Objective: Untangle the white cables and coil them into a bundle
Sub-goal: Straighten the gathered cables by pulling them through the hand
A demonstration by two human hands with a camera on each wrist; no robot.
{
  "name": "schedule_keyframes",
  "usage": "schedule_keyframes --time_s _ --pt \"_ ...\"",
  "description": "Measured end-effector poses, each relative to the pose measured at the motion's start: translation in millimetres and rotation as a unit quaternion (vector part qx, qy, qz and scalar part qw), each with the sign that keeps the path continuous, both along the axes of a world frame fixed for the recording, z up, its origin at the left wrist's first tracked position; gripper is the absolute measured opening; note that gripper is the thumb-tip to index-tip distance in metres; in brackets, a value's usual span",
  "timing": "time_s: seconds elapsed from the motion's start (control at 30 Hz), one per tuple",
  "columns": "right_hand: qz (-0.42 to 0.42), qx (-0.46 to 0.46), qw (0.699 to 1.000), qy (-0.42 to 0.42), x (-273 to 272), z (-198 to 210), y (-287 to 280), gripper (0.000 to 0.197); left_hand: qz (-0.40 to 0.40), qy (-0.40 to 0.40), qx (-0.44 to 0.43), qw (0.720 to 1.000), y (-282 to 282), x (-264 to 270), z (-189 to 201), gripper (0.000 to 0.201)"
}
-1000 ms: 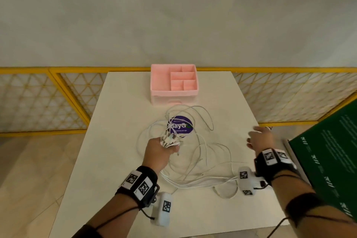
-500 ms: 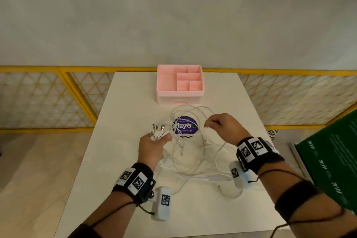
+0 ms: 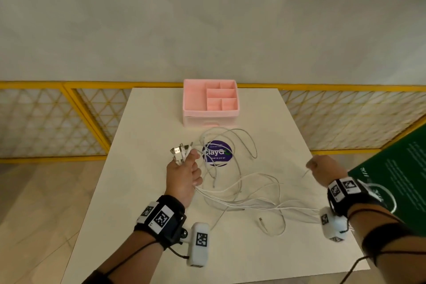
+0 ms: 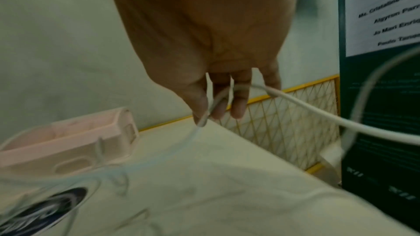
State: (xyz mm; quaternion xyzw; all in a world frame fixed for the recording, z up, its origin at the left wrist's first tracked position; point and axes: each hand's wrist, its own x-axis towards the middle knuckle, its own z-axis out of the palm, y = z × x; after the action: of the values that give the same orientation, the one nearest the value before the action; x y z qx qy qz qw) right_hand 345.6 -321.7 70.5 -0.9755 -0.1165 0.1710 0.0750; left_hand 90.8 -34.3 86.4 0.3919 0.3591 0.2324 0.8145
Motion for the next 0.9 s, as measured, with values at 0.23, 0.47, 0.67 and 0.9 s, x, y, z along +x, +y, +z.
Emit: schedule_keyframes --time_s 0.23,0.47,0.67,0.9 --pt "0.189 0.382 0.902 0.07 -113.9 25.4 112.1 0.02 -0.034 -0.02 0.021 0.999 -15.8 18.8 14.9 0.019" --pt "0.278 0.339 0.882 0.175 -169.5 31.8 166.3 0.042 0.019 -0.066 0.034 0.997 12.5 20.2 36.1 0.021" --pt "0.308 0.15 0.937 0.063 -125.9 6.6 113.5 0.045 0.084 -0.065 0.006 0.994 43.0 5.9 24.9 0.022" --pt "0.164 0.021 0.985 0.046 -80.5 -46.7 15.4 0.043 0.121 -0.036 -0.027 0.992 52.6 1.0 2.9 0.023"
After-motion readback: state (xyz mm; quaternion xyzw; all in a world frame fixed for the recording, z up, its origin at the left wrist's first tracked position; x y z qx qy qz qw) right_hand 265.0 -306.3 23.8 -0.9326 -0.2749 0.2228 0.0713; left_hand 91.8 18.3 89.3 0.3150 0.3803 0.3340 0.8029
